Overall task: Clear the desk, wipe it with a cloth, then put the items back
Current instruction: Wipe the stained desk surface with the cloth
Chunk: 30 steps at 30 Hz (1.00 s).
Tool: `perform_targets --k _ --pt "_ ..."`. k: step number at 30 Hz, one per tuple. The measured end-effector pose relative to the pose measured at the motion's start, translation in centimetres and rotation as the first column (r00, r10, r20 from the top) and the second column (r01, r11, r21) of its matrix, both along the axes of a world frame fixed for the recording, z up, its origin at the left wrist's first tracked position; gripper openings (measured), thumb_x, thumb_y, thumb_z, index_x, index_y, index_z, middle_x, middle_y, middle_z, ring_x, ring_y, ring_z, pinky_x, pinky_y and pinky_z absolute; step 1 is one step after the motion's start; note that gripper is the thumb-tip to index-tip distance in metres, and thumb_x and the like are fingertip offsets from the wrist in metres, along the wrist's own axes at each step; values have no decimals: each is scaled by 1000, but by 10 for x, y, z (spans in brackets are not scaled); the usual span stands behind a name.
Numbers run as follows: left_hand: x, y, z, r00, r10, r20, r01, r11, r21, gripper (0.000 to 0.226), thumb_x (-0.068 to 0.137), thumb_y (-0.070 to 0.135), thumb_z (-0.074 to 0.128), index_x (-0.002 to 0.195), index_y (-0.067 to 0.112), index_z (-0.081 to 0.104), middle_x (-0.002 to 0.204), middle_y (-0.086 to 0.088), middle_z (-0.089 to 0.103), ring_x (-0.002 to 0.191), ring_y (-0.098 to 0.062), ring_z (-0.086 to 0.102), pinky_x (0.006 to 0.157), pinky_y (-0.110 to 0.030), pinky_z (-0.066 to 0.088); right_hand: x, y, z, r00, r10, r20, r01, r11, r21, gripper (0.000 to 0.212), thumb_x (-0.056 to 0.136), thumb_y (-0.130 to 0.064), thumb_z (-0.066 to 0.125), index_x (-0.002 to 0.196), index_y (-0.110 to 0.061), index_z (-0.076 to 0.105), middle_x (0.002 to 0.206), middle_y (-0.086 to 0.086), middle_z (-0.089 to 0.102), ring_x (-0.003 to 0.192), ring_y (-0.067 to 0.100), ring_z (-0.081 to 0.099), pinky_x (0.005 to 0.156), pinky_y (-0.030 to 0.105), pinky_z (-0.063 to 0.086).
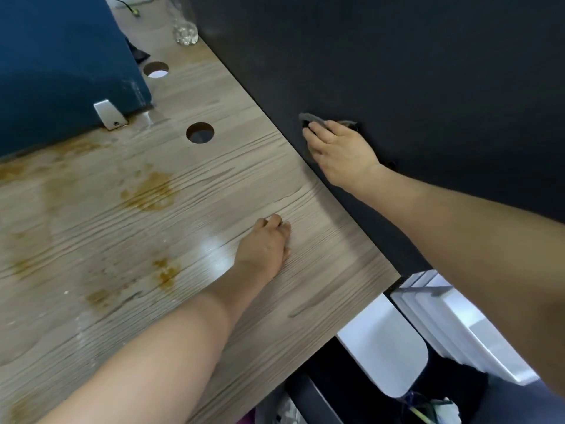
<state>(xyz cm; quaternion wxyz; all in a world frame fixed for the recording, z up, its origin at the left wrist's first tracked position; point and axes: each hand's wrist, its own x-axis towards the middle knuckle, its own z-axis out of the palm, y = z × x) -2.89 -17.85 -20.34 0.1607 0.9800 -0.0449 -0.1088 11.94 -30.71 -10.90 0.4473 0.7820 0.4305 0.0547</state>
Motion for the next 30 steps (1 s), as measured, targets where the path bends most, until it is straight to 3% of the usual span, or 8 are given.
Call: perform_targets --k 3,8,12,16,19,23,28,30 --pt "-6 -8 4 999 47 -10 -46 998 37 43 96 26 46 137 15 40 138 -2 37 124 -22 37 95 -32 42 -33 -36 -13 995 -35 -92 27 996 -83 51 102 -29 23 148 -8 21 158 12 5 145 28 3 118 41 3" --pt "-32 -32 8 994 81 75 -87 993 79 32 91 13 45 122 15 52 129 -2 43 116 -20 43 85 -28 40 -95 -100 -32 976 -52 -211 38 997 -68 43 99 -19 26 135 -11 48 148 8 33 141 27 23 116 39 18" --pt "-60 -64 5 997 50 51 -53 997 50 31 90 13 47 121 14 52 129 -2 43 116 -20 42 80 -26 39 -131 -140 -40 983 -40 -179 55 995 79 14 73 -24 63 66 -22 75 82 -7 69 89 19 66 80 30 52" --pt "-82 -82 4 999 9 50 -11 999 42 28 92 18 46 119 16 50 128 -1 43 115 -19 42 78 -26 41 -142 -148 -24 980 -9 -200 36 991 129 16 47 -20 83 52 -19 68 62 -6 63 68 20 63 66 26 51" --pt "-90 -82 3 1000 7 22 -8 999 51 30 95 23 43 124 16 46 131 -2 41 117 -20 42 81 -28 42 -117 -126 7 992 108 -70 -86 960 268 8 66 -23 68 65 -18 74 81 0 68 82 24 65 79 32 52" --pt "-94 -82 1 1000 21 -19 -20 999 33 35 97 21 42 131 17 43 137 -1 35 122 -20 37 85 -30 44 -105 -125 20 980 58 193 -104 966 239 42 94 -27 38 129 -14 56 144 9 44 135 26 38 114 39 24" --pt "-94 -80 -3 1000 15 -26 -15 1000 14 39 98 16 40 137 16 39 141 -2 33 124 -21 35 93 -32 44 -153 -166 -12 998 -42 51 44 998 -43 49 101 -25 30 146 -6 28 158 12 7 146 26 5 117 38 1" --pt "-94 -80 -1 1000 10 -29 -10 1000 10 39 98 14 40 137 15 39 141 -2 34 123 -21 36 95 -32 45 -150 -162 -10 998 -63 29 62 997 37 47 99 -27 38 142 -9 38 157 10 18 145 25 14 117 36 7"
